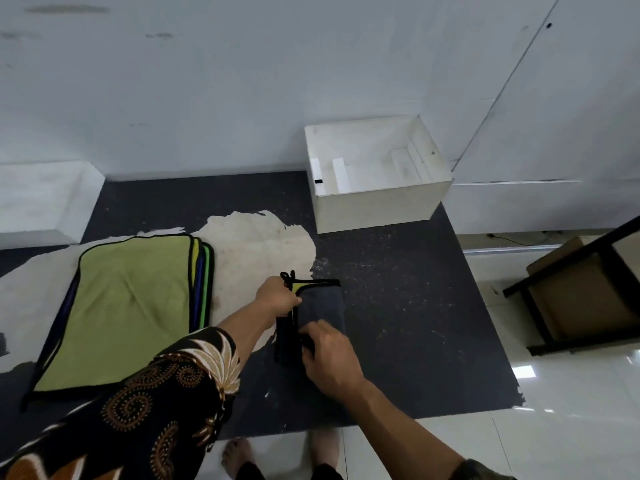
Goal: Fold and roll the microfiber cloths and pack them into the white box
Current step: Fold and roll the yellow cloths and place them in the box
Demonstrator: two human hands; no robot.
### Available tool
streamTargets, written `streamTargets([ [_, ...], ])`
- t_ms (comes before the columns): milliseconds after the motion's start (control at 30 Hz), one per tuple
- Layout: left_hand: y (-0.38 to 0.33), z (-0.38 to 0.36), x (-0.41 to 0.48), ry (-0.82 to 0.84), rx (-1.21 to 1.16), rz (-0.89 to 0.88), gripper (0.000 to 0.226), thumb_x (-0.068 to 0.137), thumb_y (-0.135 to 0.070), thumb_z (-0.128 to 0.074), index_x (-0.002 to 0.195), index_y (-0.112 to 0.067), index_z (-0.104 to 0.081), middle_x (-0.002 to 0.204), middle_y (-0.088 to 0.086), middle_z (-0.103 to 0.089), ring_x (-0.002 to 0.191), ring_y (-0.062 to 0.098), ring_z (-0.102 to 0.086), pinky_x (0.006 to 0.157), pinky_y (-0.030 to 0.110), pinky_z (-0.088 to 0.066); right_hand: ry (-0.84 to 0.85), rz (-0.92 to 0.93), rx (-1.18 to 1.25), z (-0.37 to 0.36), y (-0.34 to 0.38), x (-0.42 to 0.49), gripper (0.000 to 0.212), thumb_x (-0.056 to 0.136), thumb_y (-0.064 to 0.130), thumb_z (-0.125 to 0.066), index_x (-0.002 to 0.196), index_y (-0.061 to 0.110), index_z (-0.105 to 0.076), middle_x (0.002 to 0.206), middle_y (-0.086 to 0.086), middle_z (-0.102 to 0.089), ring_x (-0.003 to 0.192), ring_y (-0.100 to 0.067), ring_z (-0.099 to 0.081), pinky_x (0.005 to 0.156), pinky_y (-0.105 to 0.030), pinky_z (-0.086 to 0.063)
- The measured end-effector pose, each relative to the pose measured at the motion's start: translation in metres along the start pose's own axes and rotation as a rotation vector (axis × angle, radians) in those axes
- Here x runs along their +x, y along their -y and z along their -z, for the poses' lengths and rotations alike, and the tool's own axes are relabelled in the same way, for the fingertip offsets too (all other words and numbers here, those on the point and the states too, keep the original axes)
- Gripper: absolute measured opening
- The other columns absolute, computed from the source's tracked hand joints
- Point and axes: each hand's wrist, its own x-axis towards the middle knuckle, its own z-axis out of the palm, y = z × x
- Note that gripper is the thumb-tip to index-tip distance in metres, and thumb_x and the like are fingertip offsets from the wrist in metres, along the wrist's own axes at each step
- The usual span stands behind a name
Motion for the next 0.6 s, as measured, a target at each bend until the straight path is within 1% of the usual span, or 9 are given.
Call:
streamTargets([
  [67,0.01,0.004,0.006,0.056,0.042,-0.005,0.035,0.076,-0.004,-0.077,0.107,0.0,-0.061,0.111,0.017,-0.064,0.104,0.033,-0.062,0.09,0.047,-0.056,0.037,-0.004,-0.005,-0.007,0.003,0.0,0.027,0.092,0.014,-0.056,0.117,0.016,-0.064,0.109,-0.001,-0.061,0.092,-0.018,-0.061,0.078,-0.028,-0.05],
  [133,0.014,0.006,0.007,0.028,0.06,-0.04,0.038,0.074,-0.003,-0.077,0.11,-0.001,-0.064,0.109,0.015,-0.066,0.103,0.031,-0.063,0.089,0.041,-0.055,0.047,-0.008,-0.015,-0.011,0.004,0.0,0.028,0.093,0.013,-0.055,0.12,0.016,-0.064,0.111,-0.001,-0.061,0.094,-0.016,-0.061,0.081,-0.023,-0.048],
  [200,0.012,0.009,0.0,-0.038,0.047,-0.072,0.026,0.074,0.001,-0.071,0.099,-0.003,-0.067,0.099,0.012,-0.068,0.096,0.028,-0.064,0.081,0.032,-0.052,0.026,0.013,-0.022,-0.013,0.007,0.001,0.028,0.094,0.012,-0.055,0.12,0.015,-0.064,0.11,0.0,-0.062,0.094,-0.016,-0.061,0.08,-0.02,-0.044],
  [267,0.011,0.011,-0.005,-0.077,0.042,-0.089,0.015,0.076,0.003,-0.065,0.08,-0.011,-0.064,0.086,0.007,-0.066,0.088,0.024,-0.062,0.074,0.029,-0.048,0.02,0.044,-0.037,-0.015,0.009,0.003,0.029,0.094,0.012,-0.055,0.12,0.016,-0.064,0.108,-0.001,-0.062,0.093,-0.016,-0.06,0.08,-0.024,-0.046],
  [333,0.014,0.011,-0.008,-0.096,0.05,-0.098,0.025,0.078,0.005,-0.061,0.071,-0.019,-0.054,0.077,0.0,-0.059,0.084,0.022,-0.059,0.071,0.026,-0.044,0.079,0.066,-0.056,-0.019,0.01,0.004,0.033,0.094,0.01,-0.052,0.125,0.016,-0.063,0.111,-0.002,-0.062,0.098,-0.018,-0.058,0.084,-0.026,-0.047],
  [433,0.02,0.014,-0.009,-0.114,0.069,-0.123,0.025,0.08,0.006,-0.06,0.081,-0.019,-0.058,0.081,-0.002,-0.062,0.089,0.021,-0.06,0.069,0.023,-0.042,0.211,0.071,-0.121,-0.023,0.01,0.004,0.051,0.09,0.0,-0.048,0.138,0.016,-0.054,0.126,-0.004,-0.06,0.111,-0.021,-0.053,0.093,-0.031,-0.047],
  [500,0.023,0.015,-0.009,-0.122,0.084,-0.142,0.03,0.08,0.005,-0.062,0.102,-0.014,-0.065,0.098,0.004,-0.068,0.099,0.024,-0.062,0.076,0.022,-0.043,0.238,0.092,-0.167,-0.021,0.01,0.005,0.061,0.085,-0.004,-0.048,0.142,0.017,-0.05,0.129,-0.002,-0.06,0.113,-0.021,-0.05,0.093,-0.032,-0.048],
  [533,0.023,0.015,-0.009,-0.118,0.092,-0.147,0.036,0.079,0.005,-0.062,0.112,-0.011,-0.064,0.105,0.006,-0.068,0.103,0.025,-0.062,0.078,0.022,-0.044,0.25,0.113,-0.184,-0.02,0.009,0.005,0.063,0.084,-0.004,-0.048,0.142,0.018,-0.05,0.129,-0.001,-0.06,0.113,-0.021,-0.049,0.093,-0.033,-0.048],
  [600,0.025,0.014,-0.011,-0.114,0.114,-0.144,0.044,0.078,0.002,-0.064,0.12,-0.01,-0.061,0.114,0.007,-0.067,0.109,0.026,-0.061,0.081,0.024,-0.045,0.279,0.134,-0.172,-0.017,0.01,0.004,0.061,0.084,-0.004,-0.048,0.14,0.02,-0.052,0.129,0.0,-0.061,0.113,-0.019,-0.049,0.092,-0.033,-0.048],
])
